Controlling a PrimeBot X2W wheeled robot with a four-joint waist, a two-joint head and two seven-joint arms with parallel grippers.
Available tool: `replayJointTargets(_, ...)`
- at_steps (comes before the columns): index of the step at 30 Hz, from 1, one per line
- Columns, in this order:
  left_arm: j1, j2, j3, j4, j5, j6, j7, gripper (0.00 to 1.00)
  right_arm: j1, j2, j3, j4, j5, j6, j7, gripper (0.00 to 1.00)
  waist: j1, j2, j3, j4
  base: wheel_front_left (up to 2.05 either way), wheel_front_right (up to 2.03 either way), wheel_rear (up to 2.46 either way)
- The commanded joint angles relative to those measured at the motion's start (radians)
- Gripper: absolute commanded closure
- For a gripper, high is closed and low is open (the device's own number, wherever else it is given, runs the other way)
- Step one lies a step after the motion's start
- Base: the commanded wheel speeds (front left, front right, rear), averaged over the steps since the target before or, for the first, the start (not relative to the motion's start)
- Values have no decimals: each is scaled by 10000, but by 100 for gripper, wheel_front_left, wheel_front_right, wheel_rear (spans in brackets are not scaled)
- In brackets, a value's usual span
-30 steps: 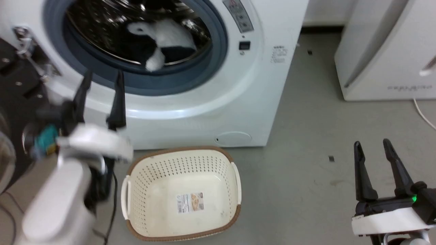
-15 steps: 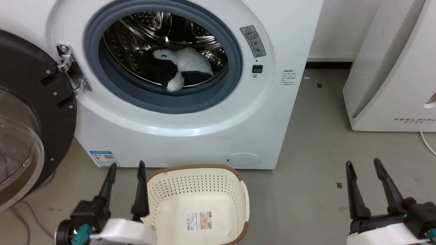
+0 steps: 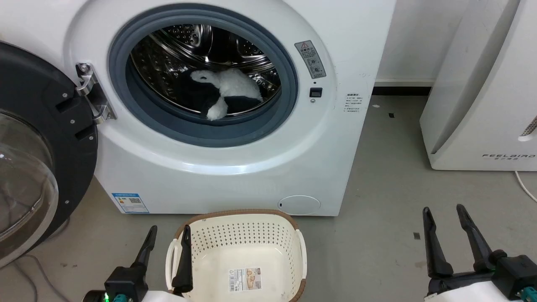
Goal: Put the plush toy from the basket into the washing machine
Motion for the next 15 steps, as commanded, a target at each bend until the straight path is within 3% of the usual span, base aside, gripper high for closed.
replayJointTargets(1,94,-127,100,130,70,-182,-43,0,155,-1,44,47,-12,-9,-44,0,1,-1,-20,-3,0,0,0)
replayJointTargets(2,0,-130,85,144,29,-201,0,100,4,0,31,38,0,0,0,100,1,-1,-22,-3,0,0,0)
replayJointTargets(15,-41,-205,164,73,203,-246,194,100,-47,0,53,29,-92,-1,183,100,1,-1,-33,-23,0,0,0)
